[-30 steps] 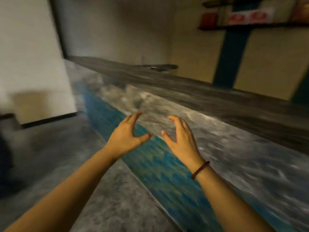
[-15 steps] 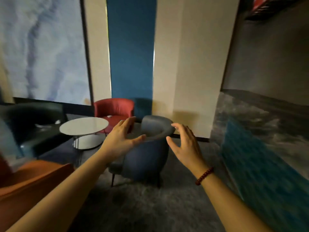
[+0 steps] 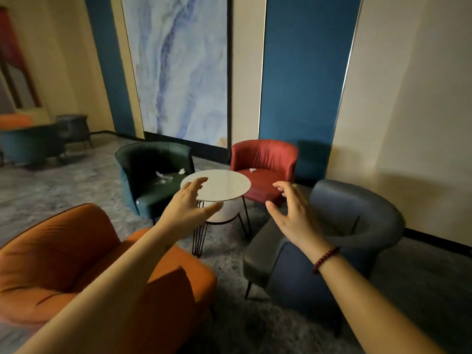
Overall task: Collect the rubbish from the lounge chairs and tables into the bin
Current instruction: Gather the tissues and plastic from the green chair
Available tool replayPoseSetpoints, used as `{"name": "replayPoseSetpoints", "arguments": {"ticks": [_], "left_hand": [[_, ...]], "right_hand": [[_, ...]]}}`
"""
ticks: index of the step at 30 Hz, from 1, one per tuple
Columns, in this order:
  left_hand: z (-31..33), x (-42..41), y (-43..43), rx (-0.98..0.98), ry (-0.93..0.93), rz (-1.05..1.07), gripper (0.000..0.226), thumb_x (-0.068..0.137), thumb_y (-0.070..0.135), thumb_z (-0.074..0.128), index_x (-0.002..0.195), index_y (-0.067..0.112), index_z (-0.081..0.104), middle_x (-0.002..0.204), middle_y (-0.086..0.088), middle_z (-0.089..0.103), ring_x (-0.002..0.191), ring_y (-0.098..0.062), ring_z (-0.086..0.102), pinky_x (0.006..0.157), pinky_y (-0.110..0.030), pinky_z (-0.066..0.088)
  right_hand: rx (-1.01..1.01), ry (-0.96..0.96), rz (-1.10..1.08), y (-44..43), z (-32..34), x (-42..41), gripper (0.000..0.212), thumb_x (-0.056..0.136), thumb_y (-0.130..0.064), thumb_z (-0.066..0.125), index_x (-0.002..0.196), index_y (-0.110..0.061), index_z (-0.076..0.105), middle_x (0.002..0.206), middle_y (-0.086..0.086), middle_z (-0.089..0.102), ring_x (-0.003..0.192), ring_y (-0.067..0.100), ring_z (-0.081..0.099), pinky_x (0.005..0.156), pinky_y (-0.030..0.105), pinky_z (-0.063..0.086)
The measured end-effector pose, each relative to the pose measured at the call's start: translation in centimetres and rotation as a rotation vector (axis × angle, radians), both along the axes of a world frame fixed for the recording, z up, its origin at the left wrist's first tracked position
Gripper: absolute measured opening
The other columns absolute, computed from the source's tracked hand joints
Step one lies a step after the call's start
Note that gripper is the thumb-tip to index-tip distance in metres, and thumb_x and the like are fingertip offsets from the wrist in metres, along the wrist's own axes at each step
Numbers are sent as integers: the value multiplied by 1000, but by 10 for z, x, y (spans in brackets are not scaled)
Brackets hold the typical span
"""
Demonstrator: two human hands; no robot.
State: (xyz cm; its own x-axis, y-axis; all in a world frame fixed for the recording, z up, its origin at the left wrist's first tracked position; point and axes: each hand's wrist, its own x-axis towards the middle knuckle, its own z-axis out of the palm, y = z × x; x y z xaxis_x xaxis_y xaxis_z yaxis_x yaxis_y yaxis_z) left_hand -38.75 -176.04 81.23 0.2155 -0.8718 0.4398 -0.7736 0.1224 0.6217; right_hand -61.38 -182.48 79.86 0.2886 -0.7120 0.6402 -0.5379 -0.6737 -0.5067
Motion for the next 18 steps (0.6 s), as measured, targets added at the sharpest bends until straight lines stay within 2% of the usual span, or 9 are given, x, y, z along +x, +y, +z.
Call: {"name": "replayPoseSetpoints", "arguments": {"ticks": [4,9,18], "left_hand": [[12,37,-91,-19,-37,75,66,77,42,68,134,21,43,131,-8,50,117,-18,48,93,-26,36],[-3,86,-191,15,-33,121,68,75,49,65,134,23,42,129,-6,50,115,-19,49,90,-28,38],[-23,185,-427,6,7,174,65,78,41,67,134,24,41,131,-6,50,114,-17,48,93,-29,37]], "right_hand": [[-13,5,40,-98,8,37,36,85,-20,61,117,-8,51,117,12,55,109,25,51,88,31,40],[9,58,104,-210,-4,81,37,84,-21,61,116,-7,51,115,13,56,108,27,52,91,41,44],[16,81,103,-452,-14,181,35,85,-24,60,117,-12,51,117,8,56,108,24,51,93,40,44]]}}
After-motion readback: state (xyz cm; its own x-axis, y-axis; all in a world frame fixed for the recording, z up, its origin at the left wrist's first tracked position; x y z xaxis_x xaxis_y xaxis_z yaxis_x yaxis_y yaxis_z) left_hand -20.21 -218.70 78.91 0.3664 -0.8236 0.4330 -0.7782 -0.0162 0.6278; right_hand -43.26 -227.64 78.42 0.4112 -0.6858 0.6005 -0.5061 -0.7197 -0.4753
